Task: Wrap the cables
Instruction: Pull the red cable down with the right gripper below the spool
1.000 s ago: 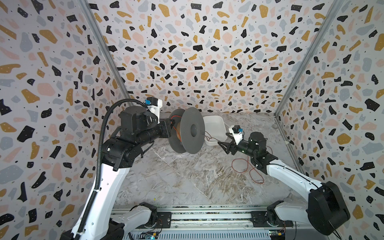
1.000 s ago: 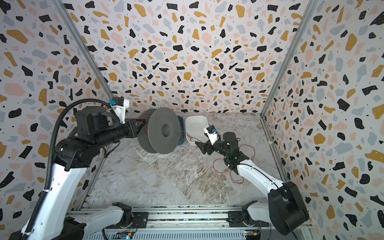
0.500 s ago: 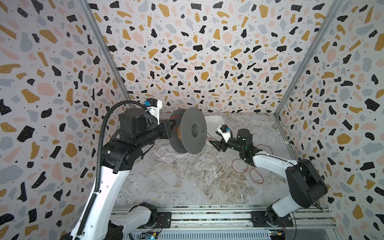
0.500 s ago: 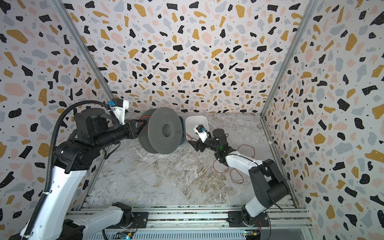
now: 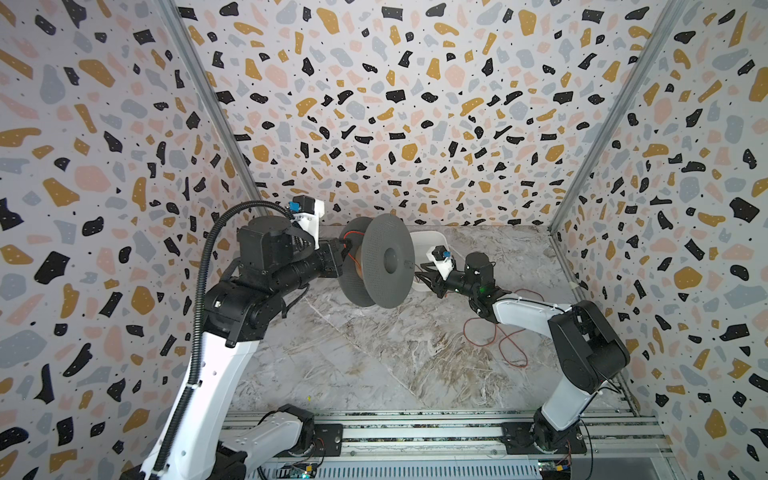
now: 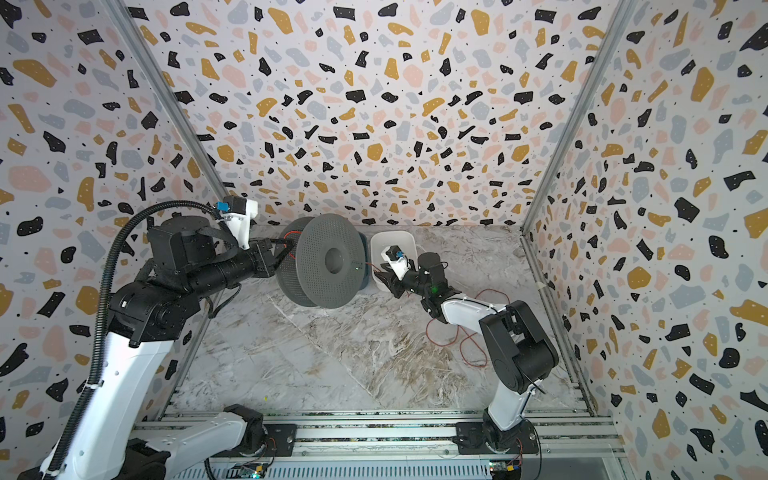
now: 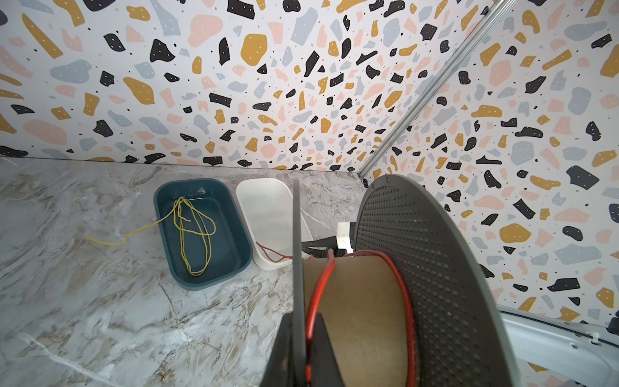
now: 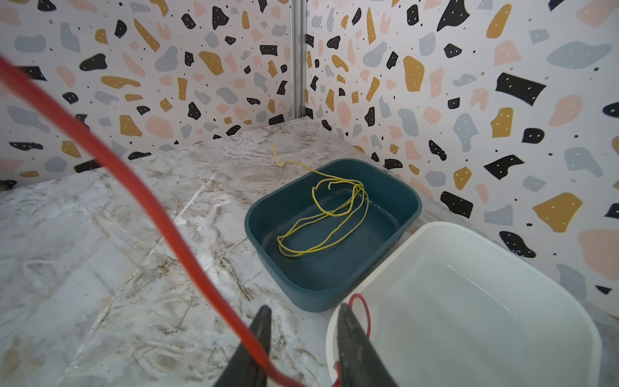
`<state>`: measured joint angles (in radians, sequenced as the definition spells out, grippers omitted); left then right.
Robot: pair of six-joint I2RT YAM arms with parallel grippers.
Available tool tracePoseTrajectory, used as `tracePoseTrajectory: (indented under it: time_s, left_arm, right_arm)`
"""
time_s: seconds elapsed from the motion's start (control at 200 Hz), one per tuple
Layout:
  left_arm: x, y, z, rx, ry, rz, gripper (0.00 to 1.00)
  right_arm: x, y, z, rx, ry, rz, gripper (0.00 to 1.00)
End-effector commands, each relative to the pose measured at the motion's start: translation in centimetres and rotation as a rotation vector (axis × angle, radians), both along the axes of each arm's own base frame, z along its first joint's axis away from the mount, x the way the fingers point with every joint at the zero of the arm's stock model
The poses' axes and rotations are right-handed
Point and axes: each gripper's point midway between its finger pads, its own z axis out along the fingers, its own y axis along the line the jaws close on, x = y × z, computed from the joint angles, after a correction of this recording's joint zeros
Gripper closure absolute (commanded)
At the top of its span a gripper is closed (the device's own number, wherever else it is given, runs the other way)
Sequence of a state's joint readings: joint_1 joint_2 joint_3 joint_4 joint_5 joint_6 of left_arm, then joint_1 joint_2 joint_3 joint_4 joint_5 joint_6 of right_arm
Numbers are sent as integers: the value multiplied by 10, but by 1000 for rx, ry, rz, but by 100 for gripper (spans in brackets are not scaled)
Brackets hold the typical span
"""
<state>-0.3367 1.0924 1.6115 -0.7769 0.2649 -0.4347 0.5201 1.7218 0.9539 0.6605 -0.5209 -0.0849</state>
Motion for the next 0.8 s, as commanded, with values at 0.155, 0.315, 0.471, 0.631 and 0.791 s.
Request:
tracePoseTrajectory:
  time_s: [0.155,0.315,0.471,0.631,0.791]
  left_arm:
    - [-6,-1,43,-85,-151,-10,100]
    - [-1,2,37,-105,-154,20,100]
    - [7,6,31,-131,-147,67,100]
    - [14,17,23,-165,-145,149,100]
    - [24,27,10,-218,-120,239,100]
  right_arm:
    - [-21,0,27,52,-42,-20,100]
    - [-33,-8,23,4,-4,-103,100]
    - [-49,-19,18,-25,72,-173,100]
    - [-73,-29,8,-51,132,-201,100]
    - [-88,-29,-6,-103,174,-209,100]
